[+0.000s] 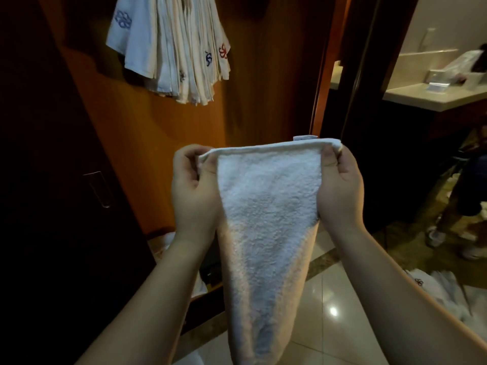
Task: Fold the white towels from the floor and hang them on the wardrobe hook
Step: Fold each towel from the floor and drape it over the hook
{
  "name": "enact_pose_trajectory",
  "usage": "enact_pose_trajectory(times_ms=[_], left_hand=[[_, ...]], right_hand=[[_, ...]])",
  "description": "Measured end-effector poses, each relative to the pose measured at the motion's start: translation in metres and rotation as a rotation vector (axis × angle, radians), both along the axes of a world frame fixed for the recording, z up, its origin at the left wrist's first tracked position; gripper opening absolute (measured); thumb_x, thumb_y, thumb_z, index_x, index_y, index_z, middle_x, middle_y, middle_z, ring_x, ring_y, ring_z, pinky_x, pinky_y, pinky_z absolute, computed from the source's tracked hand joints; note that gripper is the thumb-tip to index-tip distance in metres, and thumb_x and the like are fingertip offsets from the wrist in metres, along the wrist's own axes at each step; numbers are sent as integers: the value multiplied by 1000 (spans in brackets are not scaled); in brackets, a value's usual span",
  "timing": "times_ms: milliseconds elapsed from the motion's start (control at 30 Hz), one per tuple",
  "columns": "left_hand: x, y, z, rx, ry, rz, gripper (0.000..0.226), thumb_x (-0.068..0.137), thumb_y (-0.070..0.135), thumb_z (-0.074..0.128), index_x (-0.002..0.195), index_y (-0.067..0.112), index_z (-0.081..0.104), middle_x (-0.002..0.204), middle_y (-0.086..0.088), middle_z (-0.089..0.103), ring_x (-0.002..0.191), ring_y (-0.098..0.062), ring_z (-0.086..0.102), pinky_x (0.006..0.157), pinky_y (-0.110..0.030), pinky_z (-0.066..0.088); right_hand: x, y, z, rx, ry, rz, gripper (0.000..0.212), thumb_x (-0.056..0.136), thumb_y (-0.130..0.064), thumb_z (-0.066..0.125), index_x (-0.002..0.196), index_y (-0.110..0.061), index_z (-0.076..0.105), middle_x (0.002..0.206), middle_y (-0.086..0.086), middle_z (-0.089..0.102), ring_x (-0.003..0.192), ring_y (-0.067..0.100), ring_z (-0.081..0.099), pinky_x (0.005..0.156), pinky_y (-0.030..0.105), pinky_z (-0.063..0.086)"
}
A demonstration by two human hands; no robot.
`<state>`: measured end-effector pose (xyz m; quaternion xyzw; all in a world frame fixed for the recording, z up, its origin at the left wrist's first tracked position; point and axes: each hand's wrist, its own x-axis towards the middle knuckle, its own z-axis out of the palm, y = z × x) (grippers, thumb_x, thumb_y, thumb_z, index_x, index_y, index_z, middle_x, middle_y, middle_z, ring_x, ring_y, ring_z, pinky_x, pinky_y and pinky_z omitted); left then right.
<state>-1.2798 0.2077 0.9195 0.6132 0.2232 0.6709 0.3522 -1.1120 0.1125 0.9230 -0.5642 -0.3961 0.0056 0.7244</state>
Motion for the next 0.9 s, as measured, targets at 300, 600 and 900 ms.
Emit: enact_pose_trajectory(times_ms=[300,600,900], left_hand=[[1,7,-25,-500,387,-649,55,73,30,84,121,35,58,115,13,72,110,-7,66,86,-24,54],[29,-3,-27,-298,318,-400,41,102,26,55,99,66,63,112,28,68,106,8,62,87,-22,45],[52,5,-17,-393,138,-159,14,105,26,47,112,34,56,104,7,68,98,-15,67,85,-51,58]], right_hand=[[13,-5,14,-18,15,19,37,108,-45,37,104,-42,74,100,-16,73,82,-2,65,68,10,48],[30,-10,17,-7,42,23,38,108,-47,38,107,-39,74,95,-10,74,77,2,67,63,14,52],[39,-9,13,-51,16,-23,33,106,-51,40,104,-49,73,83,-18,70,65,-7,59,54,10,45]])
